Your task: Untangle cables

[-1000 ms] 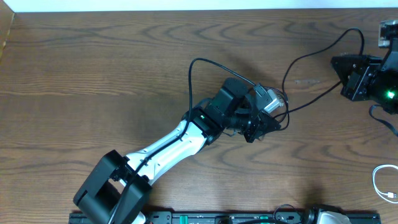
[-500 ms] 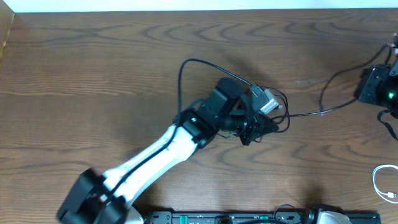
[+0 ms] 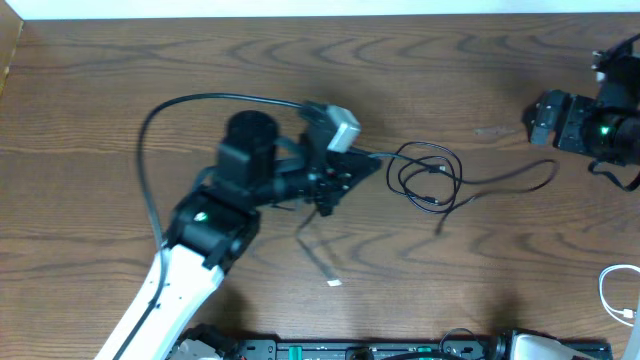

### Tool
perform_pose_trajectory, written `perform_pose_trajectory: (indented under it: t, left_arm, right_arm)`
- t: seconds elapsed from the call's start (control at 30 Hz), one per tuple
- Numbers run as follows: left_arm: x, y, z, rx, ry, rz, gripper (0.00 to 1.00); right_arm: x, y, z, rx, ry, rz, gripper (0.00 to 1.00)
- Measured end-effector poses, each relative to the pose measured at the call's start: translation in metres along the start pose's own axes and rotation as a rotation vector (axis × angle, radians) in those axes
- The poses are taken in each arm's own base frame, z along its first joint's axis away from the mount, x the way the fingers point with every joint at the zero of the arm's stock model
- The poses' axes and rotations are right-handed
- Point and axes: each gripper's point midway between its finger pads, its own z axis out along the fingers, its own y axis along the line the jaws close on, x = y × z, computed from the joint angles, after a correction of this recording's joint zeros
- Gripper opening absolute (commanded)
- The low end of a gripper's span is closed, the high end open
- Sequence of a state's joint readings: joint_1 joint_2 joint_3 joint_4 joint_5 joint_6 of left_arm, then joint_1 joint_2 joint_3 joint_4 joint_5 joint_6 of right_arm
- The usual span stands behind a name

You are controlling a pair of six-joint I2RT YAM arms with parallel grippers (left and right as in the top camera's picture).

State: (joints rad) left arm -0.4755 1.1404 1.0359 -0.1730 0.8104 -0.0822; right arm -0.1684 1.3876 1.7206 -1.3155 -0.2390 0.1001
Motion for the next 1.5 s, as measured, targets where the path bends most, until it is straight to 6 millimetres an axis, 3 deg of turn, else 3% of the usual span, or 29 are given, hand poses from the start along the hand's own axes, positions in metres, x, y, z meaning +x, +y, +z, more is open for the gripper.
perform_pose_trajectory:
  t: [0.2, 0.77, 1.0, 1.2, 1.5]
  left_arm:
    - [-0.018, -0.004, -0.027, -0.04, -0.071, 0.038, 0.08]
    - [-0.014, -0.003, -0.026, -0.042, -0.058, 0.024, 0.08]
    - [-0.013, -0.008, -0.026, -0.009, -0.053, 0.013, 0.07]
    - [-0.014, -0.011, -0.027, 0.004, -0.054, -0.015, 0.07]
    - [-0.017, -0.016, -0.028, 0.025, -0.066, -0.054, 0.07]
  right_arm:
    - [0.017, 0.039, -0.004, -0.238, 0.054, -0.198, 0.99]
    - [0.073, 0.118, -0.036, -0.747, 0.009, -0.869, 0.99]
    - [0.097, 0.138, -0.006, -0.868, -0.026, -1.053, 0.96]
    - [0.111, 0.143, 0.022, -0.947, -0.053, -1.064, 0.98]
    - [0.124, 0.167, 0.037, -1.062, -0.136, -1.122, 0.97]
